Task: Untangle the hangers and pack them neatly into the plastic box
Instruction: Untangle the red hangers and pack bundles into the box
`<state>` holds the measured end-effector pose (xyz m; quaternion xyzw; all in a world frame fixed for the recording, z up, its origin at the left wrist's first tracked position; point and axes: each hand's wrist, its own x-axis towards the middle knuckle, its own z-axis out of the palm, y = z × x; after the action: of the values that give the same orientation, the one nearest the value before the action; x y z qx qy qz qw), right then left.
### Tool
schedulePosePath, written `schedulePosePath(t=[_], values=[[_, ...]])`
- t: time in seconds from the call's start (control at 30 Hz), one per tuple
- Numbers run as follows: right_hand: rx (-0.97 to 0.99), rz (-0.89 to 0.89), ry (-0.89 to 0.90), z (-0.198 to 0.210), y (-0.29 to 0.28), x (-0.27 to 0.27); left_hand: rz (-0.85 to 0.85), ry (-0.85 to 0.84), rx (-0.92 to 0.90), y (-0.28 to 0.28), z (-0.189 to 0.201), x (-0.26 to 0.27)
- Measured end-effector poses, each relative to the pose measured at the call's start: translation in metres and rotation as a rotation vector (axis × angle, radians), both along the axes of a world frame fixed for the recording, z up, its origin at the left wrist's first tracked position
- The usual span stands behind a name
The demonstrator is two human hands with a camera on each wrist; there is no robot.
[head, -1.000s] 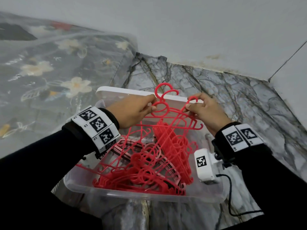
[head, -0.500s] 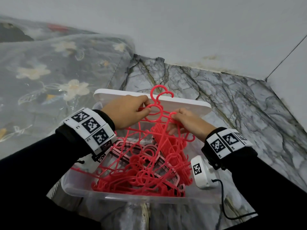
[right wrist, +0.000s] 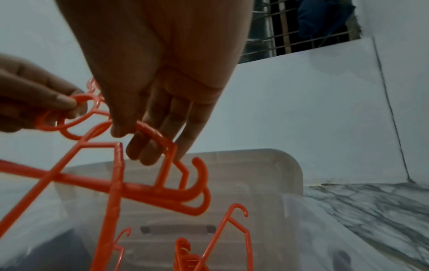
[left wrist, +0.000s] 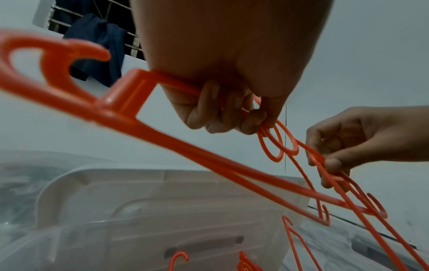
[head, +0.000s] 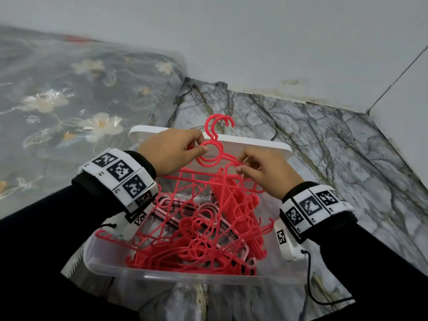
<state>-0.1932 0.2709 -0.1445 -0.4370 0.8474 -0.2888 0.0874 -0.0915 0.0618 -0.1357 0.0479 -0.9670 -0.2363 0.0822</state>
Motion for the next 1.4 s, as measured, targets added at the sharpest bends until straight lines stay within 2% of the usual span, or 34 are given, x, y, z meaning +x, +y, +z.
schedulePosePath(t=[0.07,0.2,0.3,0.43,0.53,0.7,0.8,0.9,1.07,1.13,1.2,1.27,1.33,1.4], values=[[0.004,0.009,0.007,0.004,0.001,-0.002,-0.023,-0.012,0.031,0.001,0.000,-0.001],[0.013,0.018,0.051,0.013,0.005,-0.008,-0.057,-0.053,0.233,0.002,0.003,-0.003],[0.096,0.013,0.090,0.017,0.011,-0.016,-0.072,-0.108,0.361,0.001,0.002,-0.003],[0.195,0.016,0.109,0.016,0.018,-0.019,-0.050,-0.047,0.165,-0.002,0.002,-0.002],[0.163,0.024,0.097,0.017,0.019,-0.016,0.026,-0.013,0.004,-0.006,0.005,-0.001],[0.068,0.064,0.168,0.022,0.013,-0.009,0.012,0.026,-0.131,0.000,0.009,0.004],[0.021,0.061,0.175,0.025,0.011,-0.008,0.022,-0.034,-0.148,-0.001,0.010,0.003],[-0.009,0.017,0.174,0.028,0.014,-0.011,0.045,-0.082,-0.022,-0.007,0.009,0.001],[-0.020,-0.050,0.178,0.023,0.015,-0.010,0.015,-0.069,0.399,0.007,0.011,-0.001],[-0.051,-0.081,0.175,0.021,0.012,-0.010,-0.010,-0.090,0.485,0.017,0.013,-0.001],[-0.052,-0.107,0.188,0.018,0.011,-0.011,-0.031,-0.080,0.452,0.021,0.014,-0.001],[-0.037,-0.112,0.213,0.016,0.010,-0.012,-0.045,-0.053,0.320,0.021,0.014,-0.002],[-0.003,-0.081,0.243,0.015,0.010,-0.011,-0.050,-0.022,0.195,0.019,0.014,-0.002],[0.094,-0.017,0.292,0.013,0.009,-0.008,-0.065,0.012,0.146,0.019,0.012,-0.002]])
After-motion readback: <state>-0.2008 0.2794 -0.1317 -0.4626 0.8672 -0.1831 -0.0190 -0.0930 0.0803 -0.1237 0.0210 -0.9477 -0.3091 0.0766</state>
